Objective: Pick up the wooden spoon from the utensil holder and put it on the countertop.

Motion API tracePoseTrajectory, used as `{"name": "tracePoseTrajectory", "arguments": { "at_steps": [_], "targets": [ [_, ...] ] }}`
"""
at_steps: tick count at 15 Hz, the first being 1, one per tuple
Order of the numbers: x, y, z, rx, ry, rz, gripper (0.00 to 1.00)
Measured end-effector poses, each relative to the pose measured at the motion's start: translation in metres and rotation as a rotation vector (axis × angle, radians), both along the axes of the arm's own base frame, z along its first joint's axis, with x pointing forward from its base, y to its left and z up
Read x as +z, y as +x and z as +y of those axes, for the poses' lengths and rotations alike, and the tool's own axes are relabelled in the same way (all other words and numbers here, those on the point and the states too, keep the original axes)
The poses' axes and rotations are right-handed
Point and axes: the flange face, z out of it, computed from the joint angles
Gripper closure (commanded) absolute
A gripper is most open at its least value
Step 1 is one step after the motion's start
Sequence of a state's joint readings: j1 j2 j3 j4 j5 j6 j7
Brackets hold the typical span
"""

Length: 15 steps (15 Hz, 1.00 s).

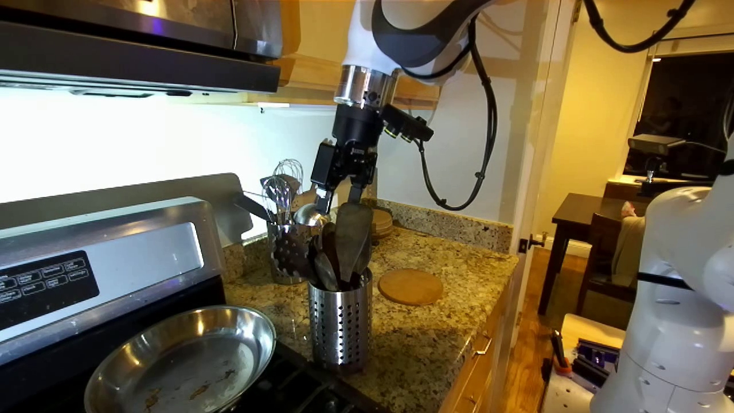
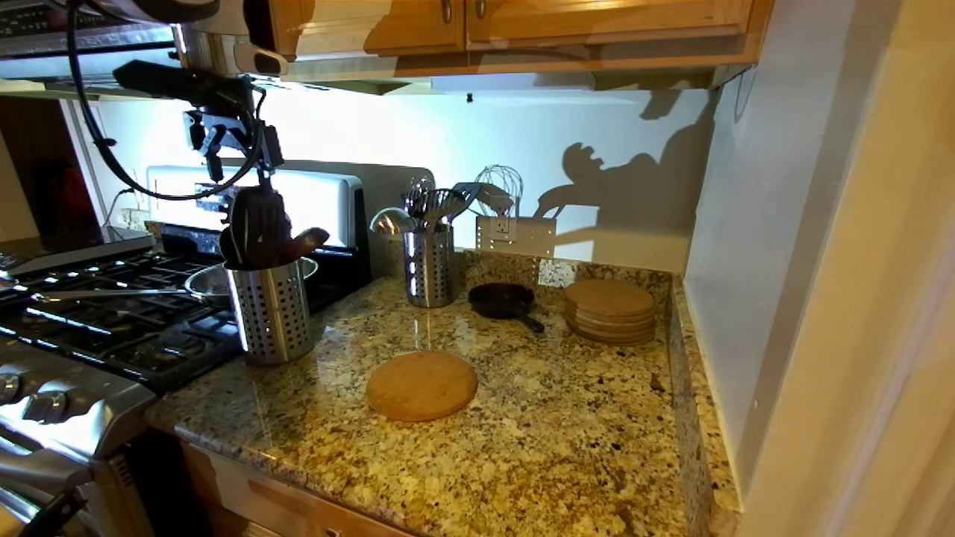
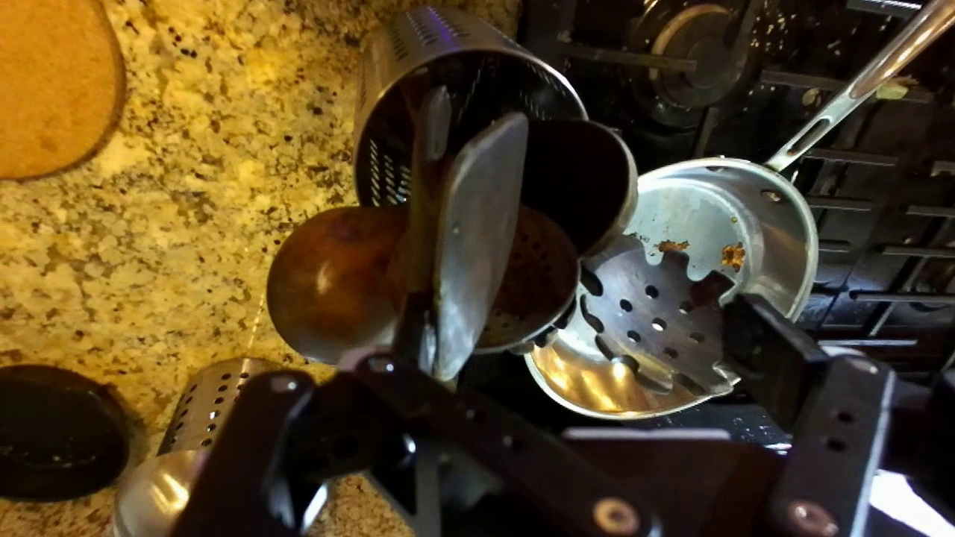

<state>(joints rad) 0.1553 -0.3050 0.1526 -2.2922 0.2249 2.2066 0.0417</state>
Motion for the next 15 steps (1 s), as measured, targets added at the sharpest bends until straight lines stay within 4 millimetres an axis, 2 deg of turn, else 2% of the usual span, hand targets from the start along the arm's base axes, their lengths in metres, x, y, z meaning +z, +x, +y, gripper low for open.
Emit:
{"name": "tracePoseTrajectory", "arguments": {
  "at_steps": [7,15],
  "targets": [
    [0.0,-0.003,0.007,0.032,-0.036,0.003,0.0],
    [-0.013,-0.009,0.003,0.025,-0.035,0.072,0.0]
  ]
}}
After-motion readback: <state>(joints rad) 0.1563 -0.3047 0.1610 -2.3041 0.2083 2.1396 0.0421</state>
